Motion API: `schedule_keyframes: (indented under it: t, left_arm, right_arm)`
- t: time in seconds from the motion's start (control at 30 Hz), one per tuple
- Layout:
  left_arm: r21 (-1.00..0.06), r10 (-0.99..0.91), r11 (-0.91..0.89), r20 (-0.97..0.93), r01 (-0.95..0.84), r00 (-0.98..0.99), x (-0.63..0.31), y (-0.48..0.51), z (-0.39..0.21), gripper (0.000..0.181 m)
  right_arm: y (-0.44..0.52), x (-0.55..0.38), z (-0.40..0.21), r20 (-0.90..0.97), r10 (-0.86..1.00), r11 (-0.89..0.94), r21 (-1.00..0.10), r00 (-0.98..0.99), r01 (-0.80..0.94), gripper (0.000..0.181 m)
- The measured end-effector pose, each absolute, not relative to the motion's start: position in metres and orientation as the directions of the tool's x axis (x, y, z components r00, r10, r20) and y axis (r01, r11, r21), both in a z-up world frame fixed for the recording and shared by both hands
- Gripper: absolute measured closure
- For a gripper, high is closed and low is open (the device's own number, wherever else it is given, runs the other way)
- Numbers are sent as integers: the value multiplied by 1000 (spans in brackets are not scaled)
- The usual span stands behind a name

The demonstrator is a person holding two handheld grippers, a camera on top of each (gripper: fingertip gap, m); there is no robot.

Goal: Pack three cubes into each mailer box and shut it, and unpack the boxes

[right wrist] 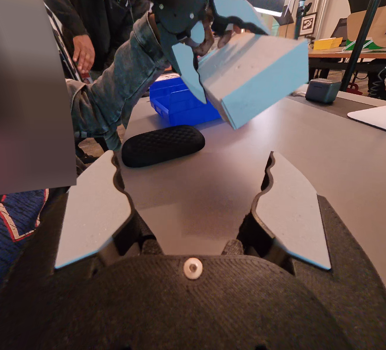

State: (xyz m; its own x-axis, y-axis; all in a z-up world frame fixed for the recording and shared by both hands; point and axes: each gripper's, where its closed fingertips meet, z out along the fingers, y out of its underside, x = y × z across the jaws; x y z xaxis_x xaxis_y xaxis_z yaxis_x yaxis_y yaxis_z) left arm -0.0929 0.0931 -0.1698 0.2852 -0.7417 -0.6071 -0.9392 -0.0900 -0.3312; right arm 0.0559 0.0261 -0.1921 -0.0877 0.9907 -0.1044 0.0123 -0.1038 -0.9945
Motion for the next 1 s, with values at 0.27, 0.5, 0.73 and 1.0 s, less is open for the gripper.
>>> schedule_keyframes:
  t: [0.27, 0.5, 0.73, 1.0]
  left_arm:
    - [-375, -813, -99, -504, -922, 293, -39, 89, -222, 56]
    - [-455, -842, -208, -367, -866, 395, -9, 86, -275, 56]
    - [-611, -786, -217, -353, -761, 508, -11, 91, -260, 47]
    - [-834, -622, -369, -107, -411, 776, -51, 51, -249, 64]
  right_arm:
    - [26, 55, -193, -91, 992, -90, -996, -82, 16, 51]
    - [28, 55, -192, -96, 993, -95, -995, -63, 14, 53]
    - [38, 56, -191, -80, 997, -80, -997, 10, 8, 59]
    - [73, 59, -207, -68, 964, -102, -988, 258, 118, 74]
